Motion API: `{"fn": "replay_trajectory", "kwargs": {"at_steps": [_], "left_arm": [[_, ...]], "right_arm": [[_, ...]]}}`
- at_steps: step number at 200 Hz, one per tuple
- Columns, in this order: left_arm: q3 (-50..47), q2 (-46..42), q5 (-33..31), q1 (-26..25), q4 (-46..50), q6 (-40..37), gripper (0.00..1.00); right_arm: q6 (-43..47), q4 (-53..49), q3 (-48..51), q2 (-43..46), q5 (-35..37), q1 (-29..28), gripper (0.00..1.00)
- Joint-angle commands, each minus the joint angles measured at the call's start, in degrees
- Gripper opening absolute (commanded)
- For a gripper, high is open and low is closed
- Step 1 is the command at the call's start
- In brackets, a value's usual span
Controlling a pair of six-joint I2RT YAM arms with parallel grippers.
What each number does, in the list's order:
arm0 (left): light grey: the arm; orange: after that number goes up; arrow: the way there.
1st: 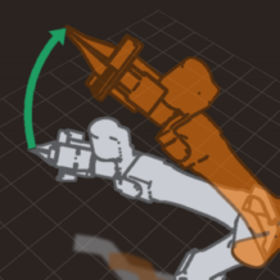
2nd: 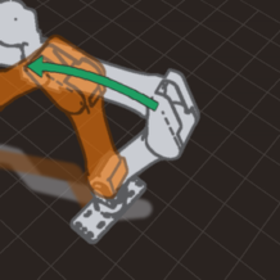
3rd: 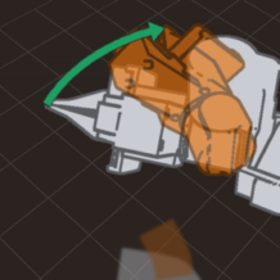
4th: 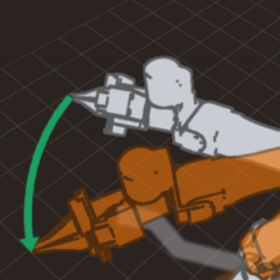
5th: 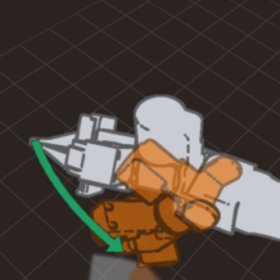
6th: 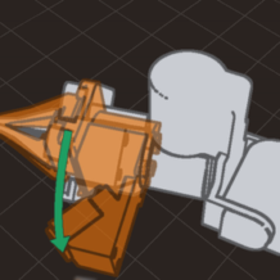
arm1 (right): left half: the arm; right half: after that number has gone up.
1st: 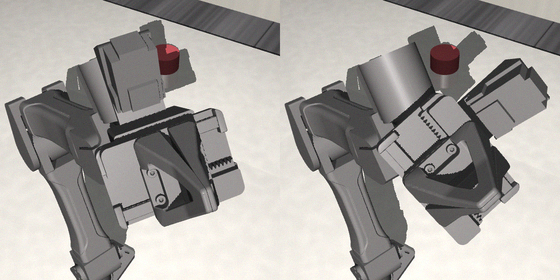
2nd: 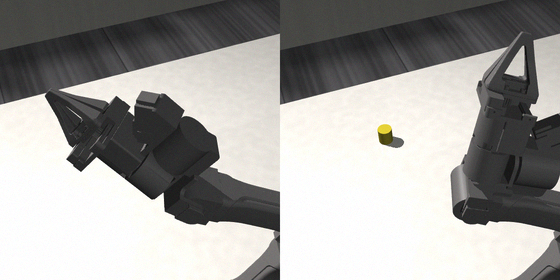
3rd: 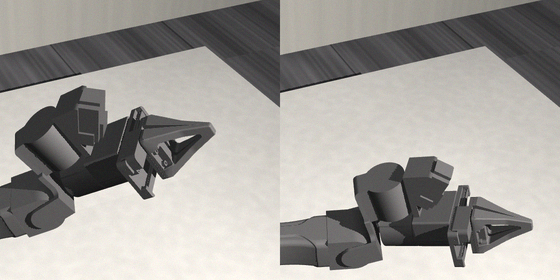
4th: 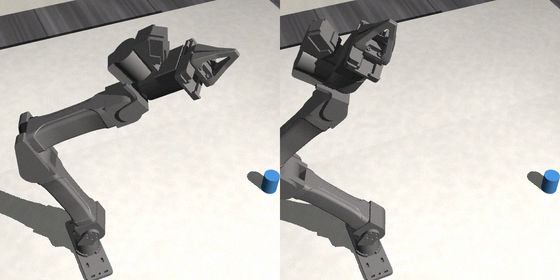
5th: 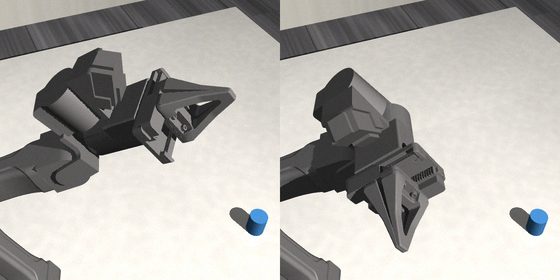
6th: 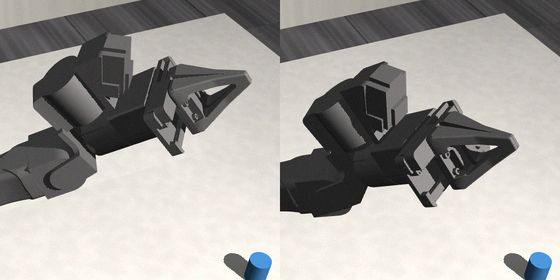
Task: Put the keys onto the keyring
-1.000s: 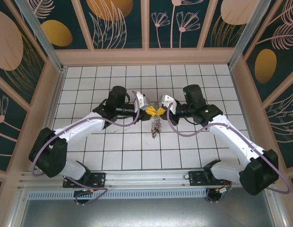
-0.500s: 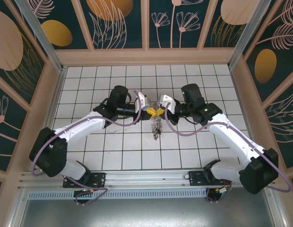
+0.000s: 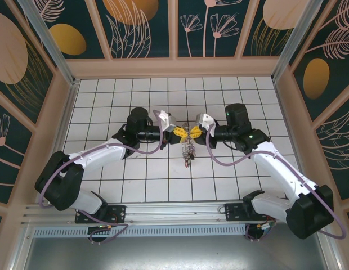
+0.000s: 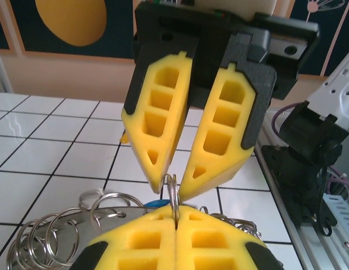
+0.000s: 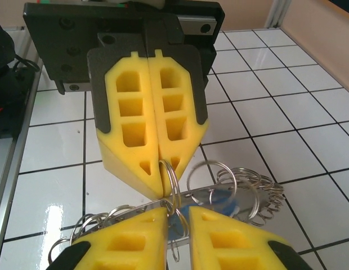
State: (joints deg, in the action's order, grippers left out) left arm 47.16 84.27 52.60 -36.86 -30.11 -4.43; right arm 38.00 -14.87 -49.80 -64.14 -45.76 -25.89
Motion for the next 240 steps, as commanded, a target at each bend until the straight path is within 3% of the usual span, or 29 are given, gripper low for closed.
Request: {"fn": "replay_trajectory", "kwargs": {"at_steps": [1,37,65,86,136,192,240], "left_arm": [[0.22,-1.39,4.34,-0.27,-9.08,3.15,0.00],[-0.03,-1.16,4.35,-0.23,-8.86,3.37,0.00],[-0.66,-1.45,3.48,-0.23,-9.78,3.90,0.00],[-1.63,-1.70,3.21,-0.27,-13.58,5.98,0.00],[-1.89,-0.43,2.71,-0.23,-17.10,8.52,0.00],[-0.40,-0.59,0.25,-0.23,-8.15,3.00,0.00],[0.39,-0.20,0.47,-0.23,-6.63,2.12,0.00]], "right_arm": [[-0.97,2.68,1.58,0.57,-3.28,0.75,0.17],[-2.22,5.09,2.34,1.22,-5.43,1.10,0.17],[-2.75,4.77,2.08,1.43,-5.61,1.10,0.04],[-2.58,3.97,2.98,1.08,-2.94,1.10,0.02],[-6.17,7.04,5.38,2.61,-1.99,0.92,0.17],[-4.52,6.80,4.34,9.11,4.16,0.99,0.21],[-4.75,7.29,2.26,7.45,-0.29,-0.04,0.23]]}}
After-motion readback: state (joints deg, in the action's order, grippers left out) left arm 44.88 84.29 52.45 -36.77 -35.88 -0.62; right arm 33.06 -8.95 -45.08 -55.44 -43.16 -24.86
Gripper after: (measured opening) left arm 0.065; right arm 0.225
